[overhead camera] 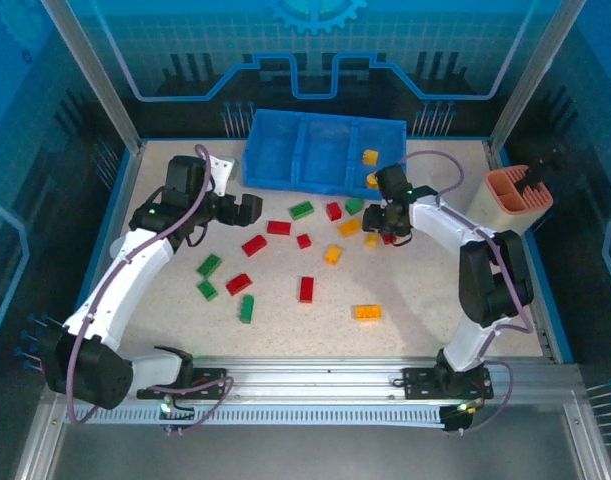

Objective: Sort the legos into containers by color
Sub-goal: Pick up the lego from the center of the table.

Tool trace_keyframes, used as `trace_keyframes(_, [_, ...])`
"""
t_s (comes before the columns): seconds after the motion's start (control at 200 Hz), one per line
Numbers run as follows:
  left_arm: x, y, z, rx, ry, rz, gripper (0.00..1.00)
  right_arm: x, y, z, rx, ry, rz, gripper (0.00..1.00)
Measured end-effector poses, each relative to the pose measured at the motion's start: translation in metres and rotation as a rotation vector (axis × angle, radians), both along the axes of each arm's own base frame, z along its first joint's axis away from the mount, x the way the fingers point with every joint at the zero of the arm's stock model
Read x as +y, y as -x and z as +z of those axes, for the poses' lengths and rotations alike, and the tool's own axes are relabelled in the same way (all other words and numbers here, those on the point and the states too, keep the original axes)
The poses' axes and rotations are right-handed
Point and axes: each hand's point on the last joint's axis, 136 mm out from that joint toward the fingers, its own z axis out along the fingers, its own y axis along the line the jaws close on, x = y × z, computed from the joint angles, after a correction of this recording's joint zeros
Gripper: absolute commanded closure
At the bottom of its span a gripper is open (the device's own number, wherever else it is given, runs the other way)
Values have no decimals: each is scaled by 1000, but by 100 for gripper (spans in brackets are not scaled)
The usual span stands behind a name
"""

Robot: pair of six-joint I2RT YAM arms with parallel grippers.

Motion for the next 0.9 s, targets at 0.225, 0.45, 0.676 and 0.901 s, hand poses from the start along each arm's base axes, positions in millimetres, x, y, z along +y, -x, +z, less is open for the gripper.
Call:
trace_keyframes(0.225, [0, 0, 0, 0, 1, 0, 1, 11, 11, -20, 65, -28, -21, 43])
trace_keyframes(0.45, [0, 0, 0, 0, 1, 0, 1, 12, 15, -42, 122, -21, -25, 46])
trace_keyframes(0.676, [0, 0, 0, 0, 1, 0, 1, 15, 14, -59, 147, -13, -20, 49])
trace_keyframes(0.901, [0, 0, 0, 0, 0, 0, 1, 13, 11, -65, 153, 18, -12, 54])
